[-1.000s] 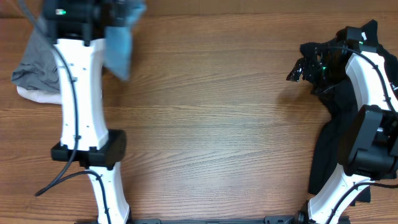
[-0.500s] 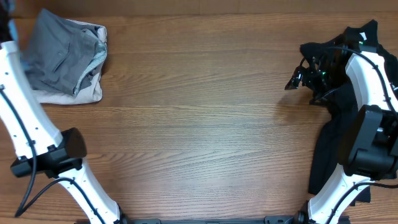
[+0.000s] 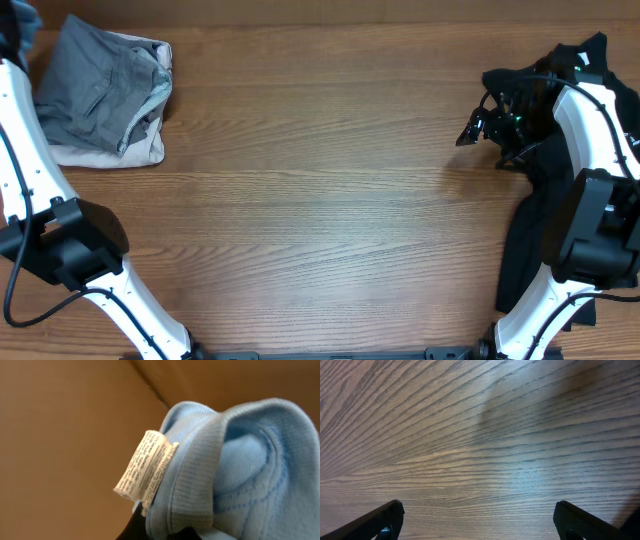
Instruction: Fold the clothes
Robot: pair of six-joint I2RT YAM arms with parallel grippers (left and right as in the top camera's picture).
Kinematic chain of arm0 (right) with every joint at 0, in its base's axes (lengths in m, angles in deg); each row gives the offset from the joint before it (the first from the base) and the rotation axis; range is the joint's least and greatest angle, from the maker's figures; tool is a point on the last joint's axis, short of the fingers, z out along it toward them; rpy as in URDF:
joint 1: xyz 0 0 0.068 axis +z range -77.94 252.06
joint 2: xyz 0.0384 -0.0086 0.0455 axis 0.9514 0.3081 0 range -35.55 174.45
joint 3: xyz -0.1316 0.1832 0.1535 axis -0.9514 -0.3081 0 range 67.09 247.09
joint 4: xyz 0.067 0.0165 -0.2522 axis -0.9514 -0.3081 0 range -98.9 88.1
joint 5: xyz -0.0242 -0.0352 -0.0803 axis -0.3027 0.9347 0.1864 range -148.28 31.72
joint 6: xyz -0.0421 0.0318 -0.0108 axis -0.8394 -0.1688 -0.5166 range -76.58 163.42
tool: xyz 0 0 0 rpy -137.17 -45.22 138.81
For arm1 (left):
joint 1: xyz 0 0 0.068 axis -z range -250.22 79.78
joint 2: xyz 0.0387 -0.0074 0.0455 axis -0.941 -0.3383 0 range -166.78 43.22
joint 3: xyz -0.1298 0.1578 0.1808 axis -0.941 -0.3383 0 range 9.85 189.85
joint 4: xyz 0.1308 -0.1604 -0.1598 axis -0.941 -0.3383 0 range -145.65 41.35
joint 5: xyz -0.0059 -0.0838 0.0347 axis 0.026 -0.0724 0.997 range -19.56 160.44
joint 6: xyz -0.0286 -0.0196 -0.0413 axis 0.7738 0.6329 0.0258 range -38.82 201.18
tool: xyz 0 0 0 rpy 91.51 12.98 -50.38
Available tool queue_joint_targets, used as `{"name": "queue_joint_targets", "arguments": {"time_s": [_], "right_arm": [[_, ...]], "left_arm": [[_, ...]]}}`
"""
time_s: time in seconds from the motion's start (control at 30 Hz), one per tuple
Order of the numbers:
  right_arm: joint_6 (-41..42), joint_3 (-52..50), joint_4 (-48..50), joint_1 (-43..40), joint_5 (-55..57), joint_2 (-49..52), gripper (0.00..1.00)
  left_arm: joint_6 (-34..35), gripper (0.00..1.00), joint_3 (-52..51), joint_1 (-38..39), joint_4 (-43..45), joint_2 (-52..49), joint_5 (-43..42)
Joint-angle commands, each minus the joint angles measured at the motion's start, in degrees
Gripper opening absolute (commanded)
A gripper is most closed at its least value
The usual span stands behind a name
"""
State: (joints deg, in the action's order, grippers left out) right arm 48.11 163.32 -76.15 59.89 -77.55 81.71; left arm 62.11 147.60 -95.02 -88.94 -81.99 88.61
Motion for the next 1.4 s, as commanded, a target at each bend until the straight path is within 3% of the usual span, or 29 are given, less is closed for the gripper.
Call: {"name": "queue_joint_targets", "arguments": {"time_s": [0.0,0.23,0.33,0.37,0.4,0.47,0.5,0.57,0.73,0.83,1.0,1.17,1.33,1.37], "right_arm": [[0.07,0.96,0.07,0.26,-0.33,-2.75,1.0],[0.04,0.96,0.57,0.26,-0.33,-2.75,1.0],[0.04,0.96,0.85,0.26,-0.33,-2.75,1.0],[0.04,0.96,0.94,0.26,-0.33,-2.75,1.0],[0.04,0.96,1.2,0.26,-0.33,-2.75,1.0],[0.04,0.96,1.77,0.26,-0.33,-2.75,1.0],[0.04,0.96,1.97,0.26,-0.33,-2.75,1.0],[0.04,0.96,2.29,0.26,-0.35,-2.75,1.0],[0.04,0.96,2.86,0.26,-0.33,-2.75,1.0],[-0.15,0.96,3.41,0.26,-0.31,-2.75,1.0],[-0.2,0.98,3.63,0.26,-0.31,-2.78,1.0],[-2.05,2.58,2.71,0.44,0.04,-5.22,1.0],[-3.23,5.62,1.7,2.34,0.33,-13.46,1.0],[-3.23,5.99,1.42,3.8,1.7,-18.8,1.0]], "left_arm": [[-0.63,0.04,-8.28,3.65,5.25,0.81,-6.23],[0.02,0.04,-23.19,11.26,9.31,0.81,-12.26],[0.13,0.11,-26.69,13.66,8.35,0.81,-12.28],[0.74,0.22,-27.69,14.38,7.93,0.81,-12.31],[2.4,0.46,-29.55,15.69,7.91,0.81,-12.31],[4.0,0.73,-30.82,17.09,7.15,0.81,-12.31],[4.13,0.83,-31.17,17.79,6.69,0.81,-12.31],[4.13,0.91,-31.15,19.1,5.46,0.83,-12.26],[5.55,1.0,-29.46,20.85,2.56,2.45,-12.35],[7.65,1.0,-26.51,21.2,-1.55,4.72,-13.77],[8.87,1.0,-21.66,21.2,-8.31,9.7,-20.52],[10.51,1.0,-21.18,21.2,-14.99,16.11,-32.76],[16.59,1.0,-21.18,21.2,-21.7,18.1,-41.33],[19.17,1.0,-21.29,21.24,-25.7,17.66,-41.77]]}}
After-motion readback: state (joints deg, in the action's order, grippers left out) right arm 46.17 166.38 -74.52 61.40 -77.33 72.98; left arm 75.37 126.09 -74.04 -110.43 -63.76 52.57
